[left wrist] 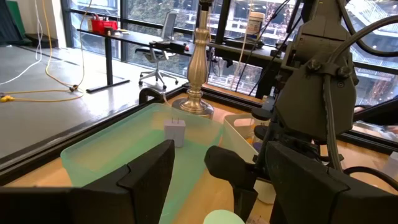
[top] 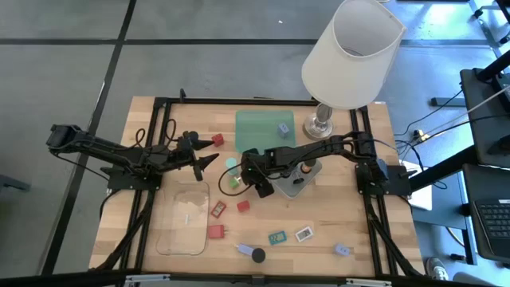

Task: Pick & Place Office items
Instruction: Put the light pink charger adapter into the green bin

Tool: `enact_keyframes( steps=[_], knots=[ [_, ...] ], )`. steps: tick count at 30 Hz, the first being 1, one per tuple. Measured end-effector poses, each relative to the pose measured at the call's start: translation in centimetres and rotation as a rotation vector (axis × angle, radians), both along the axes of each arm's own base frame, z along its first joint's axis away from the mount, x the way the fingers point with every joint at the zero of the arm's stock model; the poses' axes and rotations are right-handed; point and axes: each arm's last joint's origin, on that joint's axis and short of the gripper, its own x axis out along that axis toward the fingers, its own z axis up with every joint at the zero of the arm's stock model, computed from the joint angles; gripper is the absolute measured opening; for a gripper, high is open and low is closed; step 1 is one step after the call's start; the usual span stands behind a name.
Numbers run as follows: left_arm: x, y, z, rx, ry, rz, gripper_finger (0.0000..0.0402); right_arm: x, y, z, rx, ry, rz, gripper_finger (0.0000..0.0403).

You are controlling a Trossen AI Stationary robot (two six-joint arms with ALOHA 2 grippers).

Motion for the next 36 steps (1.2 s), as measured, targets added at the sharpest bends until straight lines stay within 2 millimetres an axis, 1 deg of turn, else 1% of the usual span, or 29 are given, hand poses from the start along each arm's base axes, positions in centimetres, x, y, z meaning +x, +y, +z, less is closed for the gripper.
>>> enact_keyframes(
  steps=[4,7,17,20,25,27,32,36],
  knots=[
    [0.00,0.00,0.00,0.000,0.000,0.000,0.0251,0.00,0.00,0.00,0.033,0.001,-0.063,0.0234],
    [0.00,0.00,0.00,0.000,0.000,0.000,0.0251,0.00,0.00,0.00,0.056,0.001,-0.107,0.0239],
    [0.00,0.00,0.00,0.000,0.000,0.000,0.0251,0.00,0.01,0.00,0.122,0.002,-0.226,0.0296],
    [0.00,0.00,0.00,0.000,0.000,0.000,0.0251,0.00,-0.04,0.00,0.163,0.003,-0.308,0.0312],
    [0.00,0.00,0.00,-0.003,-0.001,0.000,0.0251,0.01,-0.15,0.00,0.260,0.005,-0.495,0.0331],
    [0.00,0.00,0.00,-0.003,-0.001,0.000,0.0251,0.00,-0.11,-0.01,0.310,0.014,-0.539,0.0335],
    [0.00,0.00,0.00,-0.003,-0.001,0.000,0.0251,0.03,0.20,0.05,0.442,0.051,-0.566,0.0339],
    [0.00,0.00,0.00,-0.003,-0.001,0.000,0.0251,0.13,0.02,0.07,0.423,0.015,-0.688,0.0339]
  ],
)
